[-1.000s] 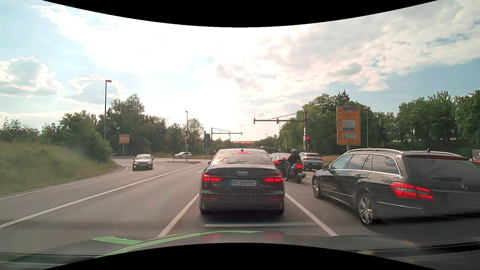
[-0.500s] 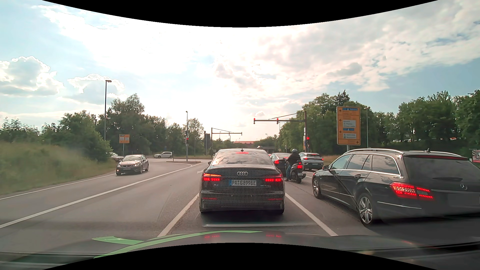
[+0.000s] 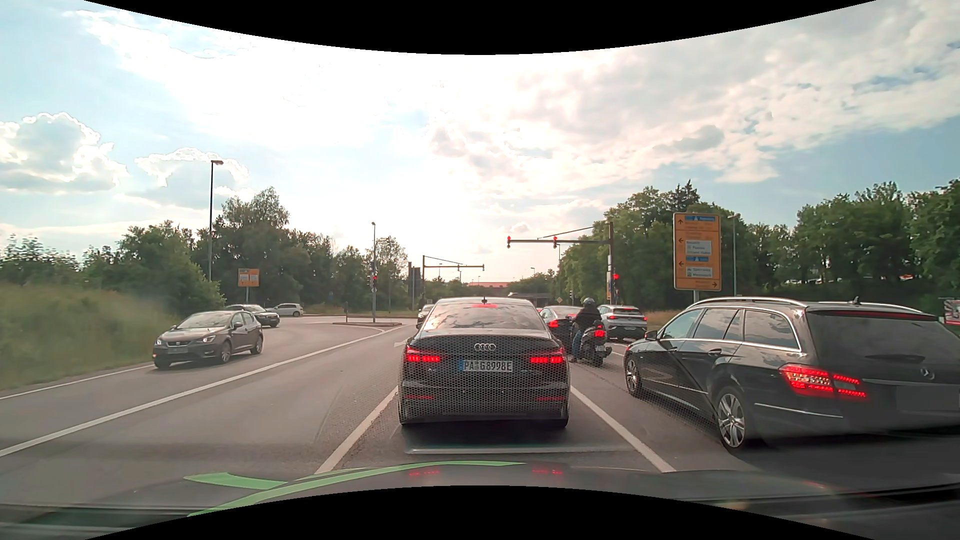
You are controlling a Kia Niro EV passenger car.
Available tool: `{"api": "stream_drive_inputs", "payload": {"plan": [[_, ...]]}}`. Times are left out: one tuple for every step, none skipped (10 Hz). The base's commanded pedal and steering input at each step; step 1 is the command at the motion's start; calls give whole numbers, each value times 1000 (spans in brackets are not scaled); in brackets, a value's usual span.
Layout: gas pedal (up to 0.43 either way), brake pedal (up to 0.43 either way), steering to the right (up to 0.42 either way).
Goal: Follow the waypoints while adhering to traffic rules and regulations
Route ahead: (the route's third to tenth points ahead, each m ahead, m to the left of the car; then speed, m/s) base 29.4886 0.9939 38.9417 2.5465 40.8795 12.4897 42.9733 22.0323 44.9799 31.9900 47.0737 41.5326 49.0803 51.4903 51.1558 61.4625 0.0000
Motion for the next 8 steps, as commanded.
{"api": "stream_drive_inputs", "payload": {"plan": [[0, 293, -1], [0, 293, -1], [0, 293, -2], [0, 293, -1], [0, 293, -2], [0, 293, -1], [0, 293, -1], [0, 293, -2]]}}
